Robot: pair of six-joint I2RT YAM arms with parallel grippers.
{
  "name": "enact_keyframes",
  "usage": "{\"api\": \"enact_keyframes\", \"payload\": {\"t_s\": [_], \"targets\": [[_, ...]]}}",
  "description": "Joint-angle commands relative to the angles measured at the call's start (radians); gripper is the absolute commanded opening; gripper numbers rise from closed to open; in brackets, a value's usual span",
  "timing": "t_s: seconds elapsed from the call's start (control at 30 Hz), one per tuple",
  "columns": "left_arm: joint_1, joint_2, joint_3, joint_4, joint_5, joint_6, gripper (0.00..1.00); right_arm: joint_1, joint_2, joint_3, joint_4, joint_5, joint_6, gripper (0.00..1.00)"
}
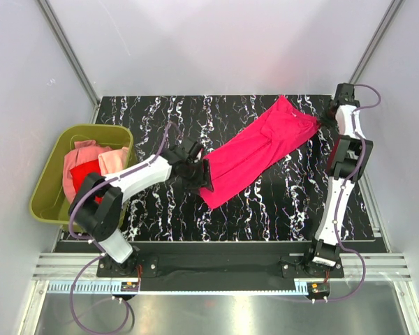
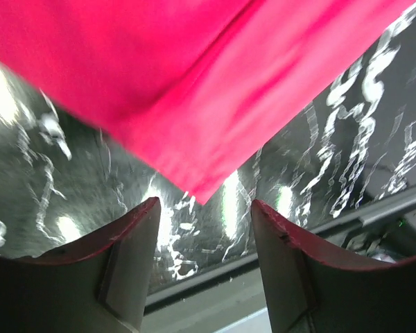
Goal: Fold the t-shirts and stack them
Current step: Fold the tshirt
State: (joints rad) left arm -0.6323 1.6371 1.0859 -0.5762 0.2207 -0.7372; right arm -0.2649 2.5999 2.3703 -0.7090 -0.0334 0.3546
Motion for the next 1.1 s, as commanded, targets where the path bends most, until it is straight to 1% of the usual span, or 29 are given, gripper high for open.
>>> {"api": "enact_keyframes", "payload": {"t_s": [0.0, 0.03, 0.07, 0.13, 0.17, 0.23, 0.27, 0.3, 0.33, 0.37, 0.43, 0.47, 0.5, 0.53, 0.57, 0.6, 0.63, 0.67, 0.7, 0.77, 0.8, 0.87, 0.93, 0.97, 1.07], "targets": [[0.023, 0.030, 0.129, -0.106, -0.092, 0.134, 0.60, -0.010, -0.007, 0.125, -0.058, -0.023, -0.032, 0.32], [0.038, 0.047, 0.159, -0.126, -0.113, 0.174, 0.60, -0.010, -0.018, 0.122, -0.078, -0.020, -0.022, 0.38], [0.049, 0.076, 0.175, -0.132, -0.119, 0.191, 0.60, -0.010, -0.061, 0.109, -0.081, -0.022, -0.017, 0.42], [0.072, 0.108, 0.218, -0.145, -0.158, 0.237, 0.59, -0.010, -0.121, 0.025, -0.081, -0.025, 0.006, 0.48], [0.082, 0.143, 0.233, -0.149, -0.170, 0.254, 0.59, -0.010, -0.183, -0.006, -0.086, -0.025, 0.013, 0.49], [0.103, 0.179, 0.279, -0.163, -0.205, 0.295, 0.57, -0.010, -0.246, -0.098, -0.107, -0.026, 0.043, 0.50], [0.112, 0.216, 0.295, -0.165, -0.214, 0.309, 0.56, -0.008, -0.314, -0.135, -0.110, -0.034, 0.052, 0.50], [0.129, 0.234, 0.311, -0.162, -0.219, 0.332, 0.54, -0.007, -0.349, -0.213, -0.103, -0.055, 0.061, 0.50], [0.138, 0.269, 0.318, -0.153, -0.219, 0.344, 0.53, -0.007, -0.381, -0.255, -0.098, -0.063, 0.078, 0.50], [0.146, 0.288, 0.325, -0.151, -0.219, 0.355, 0.52, -0.004, -0.450, -0.337, -0.095, -0.072, 0.089, 0.50], [0.167, 0.319, 0.342, -0.171, -0.218, 0.355, 0.49, -0.002, -0.516, -0.416, -0.073, -0.091, 0.107, 0.47], [0.174, 0.335, 0.339, -0.175, -0.245, 0.348, 0.48, 0.000, -0.582, -0.454, -0.063, -0.097, 0.115, 0.45], [0.187, 0.342, 0.326, -0.183, -0.263, 0.322, 0.46, 0.000, -0.612, -0.527, -0.040, -0.114, 0.116, 0.43], [0.192, 0.345, 0.315, -0.203, -0.270, 0.311, 0.37, 0.000, -0.642, -0.560, -0.029, -0.123, 0.118, 0.41], [0.197, 0.340, 0.299, -0.203, -0.270, 0.303, 0.32, 0.000, -0.690, -0.615, -0.024, -0.131, 0.119, 0.40], [0.201, 0.333, 0.261, -0.200, -0.268, 0.292, 0.30, 0.000, -0.711, -0.638, -0.023, -0.138, 0.121, 0.40], [0.201, 0.320, 0.240, -0.186, -0.270, 0.286, 0.29, 0.000, -0.731, -0.664, -0.020, -0.148, 0.126, 0.40], [0.200, 0.293, 0.215, -0.179, -0.271, 0.279, 0.30, 0.001, -0.773, -0.692, -0.012, -0.161, 0.130, 0.40], [0.201, 0.277, 0.171, -0.171, -0.274, 0.263, 0.31, 0.004, -0.793, -0.760, 0.020, -0.198, 0.136, 0.40], [0.200, 0.242, 0.129, -0.159, -0.277, 0.251, 0.32, 0.007, -0.848, -0.837, 0.071, -0.250, 0.152, 0.44], [0.200, 0.228, 0.088, -0.156, -0.279, 0.234, 0.32, 0.010, -0.862, -0.891, 0.095, -0.255, 0.156, 0.45], [0.197, 0.179, 0.039, -0.145, -0.274, 0.217, 0.32, 0.012, -0.888, -0.945, 0.114, -0.264, 0.162, 0.45], [0.186, 0.112, -0.035, -0.123, -0.262, 0.187, 0.32, 0.012, -0.897, -0.967, 0.118, -0.281, 0.167, 0.45], [0.175, 0.089, -0.072, -0.119, -0.248, 0.164, 0.34, 0.012, -0.897, -0.976, 0.132, -0.289, 0.167, 0.45], [0.151, 0.008, -0.099, -0.122, -0.241, 0.142, 0.40, 0.012, -0.887, -0.997, 0.166, -0.307, 0.179, 0.46]]}}
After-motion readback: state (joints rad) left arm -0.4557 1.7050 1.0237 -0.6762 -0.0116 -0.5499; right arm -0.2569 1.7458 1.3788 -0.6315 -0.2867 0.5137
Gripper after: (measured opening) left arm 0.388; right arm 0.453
